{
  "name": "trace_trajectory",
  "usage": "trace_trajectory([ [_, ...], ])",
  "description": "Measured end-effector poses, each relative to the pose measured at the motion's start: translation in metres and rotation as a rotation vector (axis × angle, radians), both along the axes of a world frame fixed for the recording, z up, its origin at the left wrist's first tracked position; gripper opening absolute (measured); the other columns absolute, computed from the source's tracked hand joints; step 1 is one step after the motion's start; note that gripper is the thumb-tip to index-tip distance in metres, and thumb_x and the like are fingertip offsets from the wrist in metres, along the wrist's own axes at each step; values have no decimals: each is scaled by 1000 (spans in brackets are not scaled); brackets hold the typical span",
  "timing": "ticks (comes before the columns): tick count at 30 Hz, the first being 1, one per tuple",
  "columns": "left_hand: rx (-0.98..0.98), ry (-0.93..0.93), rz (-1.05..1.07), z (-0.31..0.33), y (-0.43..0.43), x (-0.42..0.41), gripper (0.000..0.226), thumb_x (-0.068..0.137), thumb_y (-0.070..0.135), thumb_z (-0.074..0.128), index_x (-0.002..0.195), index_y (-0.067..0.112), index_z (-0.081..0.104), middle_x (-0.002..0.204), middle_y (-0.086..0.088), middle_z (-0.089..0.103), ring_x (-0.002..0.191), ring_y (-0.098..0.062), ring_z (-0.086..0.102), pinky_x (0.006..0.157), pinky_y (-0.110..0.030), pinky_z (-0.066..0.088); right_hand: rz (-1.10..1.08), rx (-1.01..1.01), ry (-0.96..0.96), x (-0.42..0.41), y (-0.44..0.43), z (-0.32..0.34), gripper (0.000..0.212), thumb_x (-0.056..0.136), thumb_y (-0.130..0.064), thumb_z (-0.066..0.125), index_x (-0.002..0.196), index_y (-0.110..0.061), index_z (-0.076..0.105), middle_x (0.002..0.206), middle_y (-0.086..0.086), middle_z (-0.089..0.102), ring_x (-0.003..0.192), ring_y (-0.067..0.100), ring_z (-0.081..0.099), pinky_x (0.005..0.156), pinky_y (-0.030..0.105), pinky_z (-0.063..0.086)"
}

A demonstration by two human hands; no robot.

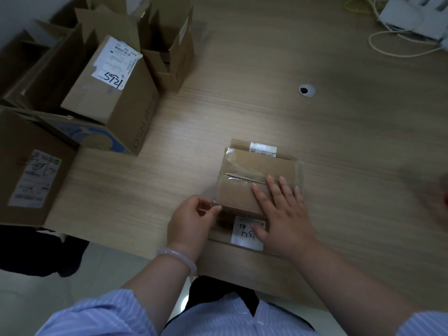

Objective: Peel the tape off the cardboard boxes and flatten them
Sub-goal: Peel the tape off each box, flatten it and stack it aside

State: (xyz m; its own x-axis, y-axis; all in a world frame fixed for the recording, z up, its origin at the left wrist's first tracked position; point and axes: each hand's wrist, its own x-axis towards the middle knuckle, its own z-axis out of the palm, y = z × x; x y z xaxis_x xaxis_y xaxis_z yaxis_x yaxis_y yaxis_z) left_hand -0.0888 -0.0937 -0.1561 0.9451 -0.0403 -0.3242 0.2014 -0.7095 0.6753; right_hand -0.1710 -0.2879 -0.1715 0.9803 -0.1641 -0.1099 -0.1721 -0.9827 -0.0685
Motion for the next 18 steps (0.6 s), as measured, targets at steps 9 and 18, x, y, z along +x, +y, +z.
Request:
trace_trajectory([
  [9,407,-270,-227,-1,-1,3,13,85,43,58,87,31,62,89,7,67,88,-17,62,89,-38,41,3,-2,-17,1,1,0,90,68,-64,44,149,-31,23,157,8,21,144,31,17,113,49,11],
  [18,327,-150,-143,4,-12,-4,16,89,37,53,85,24,61,91,2,66,90,-24,61,83,-34,43,13,19,-31,0,0,1,91,67,-64,42,149,-31,23,157,8,20,145,31,16,113,50,11],
])
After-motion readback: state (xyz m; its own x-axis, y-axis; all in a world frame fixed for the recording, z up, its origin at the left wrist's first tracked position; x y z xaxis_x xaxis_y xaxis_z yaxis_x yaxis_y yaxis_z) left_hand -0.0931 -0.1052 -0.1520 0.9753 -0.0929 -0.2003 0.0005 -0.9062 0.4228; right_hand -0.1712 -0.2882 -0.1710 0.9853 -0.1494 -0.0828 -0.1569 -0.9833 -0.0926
